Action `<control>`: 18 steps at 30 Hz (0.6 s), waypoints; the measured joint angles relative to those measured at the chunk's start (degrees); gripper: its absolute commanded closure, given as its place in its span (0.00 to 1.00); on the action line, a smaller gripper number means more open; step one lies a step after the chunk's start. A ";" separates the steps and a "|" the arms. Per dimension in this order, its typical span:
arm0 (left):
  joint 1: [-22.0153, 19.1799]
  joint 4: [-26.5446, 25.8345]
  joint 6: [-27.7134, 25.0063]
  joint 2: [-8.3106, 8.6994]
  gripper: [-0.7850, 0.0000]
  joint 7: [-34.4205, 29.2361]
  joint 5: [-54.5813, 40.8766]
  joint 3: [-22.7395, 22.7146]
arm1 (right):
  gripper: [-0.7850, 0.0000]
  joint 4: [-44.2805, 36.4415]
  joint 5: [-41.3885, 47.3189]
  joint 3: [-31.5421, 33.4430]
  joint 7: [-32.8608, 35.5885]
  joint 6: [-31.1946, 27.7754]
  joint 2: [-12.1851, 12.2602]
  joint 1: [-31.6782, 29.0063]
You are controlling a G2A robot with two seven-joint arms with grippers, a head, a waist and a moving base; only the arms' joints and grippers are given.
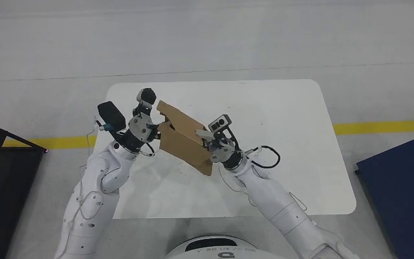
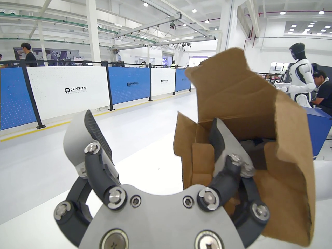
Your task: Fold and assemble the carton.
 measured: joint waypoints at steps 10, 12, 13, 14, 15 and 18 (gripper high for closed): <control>2.46 -0.63 0.28 0.55 0.00 -0.54 -5.79 -6.52 | 1.00 -0.42 0.53 0.94 0.24 -1.07 0.01 -0.37; 2.67 -0.38 0.78 0.60 0.00 -0.83 -5.29 -7.07 | 1.00 -0.42 0.53 0.94 0.23 -1.07 0.01 -0.37; 2.62 -0.15 1.17 0.60 0.00 -0.91 -4.98 -7.10 | 1.00 -0.42 0.52 0.94 0.23 -1.06 0.01 -0.37; 2.47 0.09 1.75 0.58 0.00 -0.99 -4.57 -7.05 | 1.00 -0.58 0.40 0.90 0.03 -0.93 0.01 -0.43; 2.16 0.33 2.70 0.54 0.00 -1.11 -3.64 -6.81 | 1.00 -1.13 -0.04 0.80 -0.69 -0.44 0.03 -0.64; 1.63 0.41 3.79 0.34 0.00 -1.38 -2.40 -5.11 | 1.00 -2.48 -1.12 0.91 -2.07 0.50 0.14 -1.34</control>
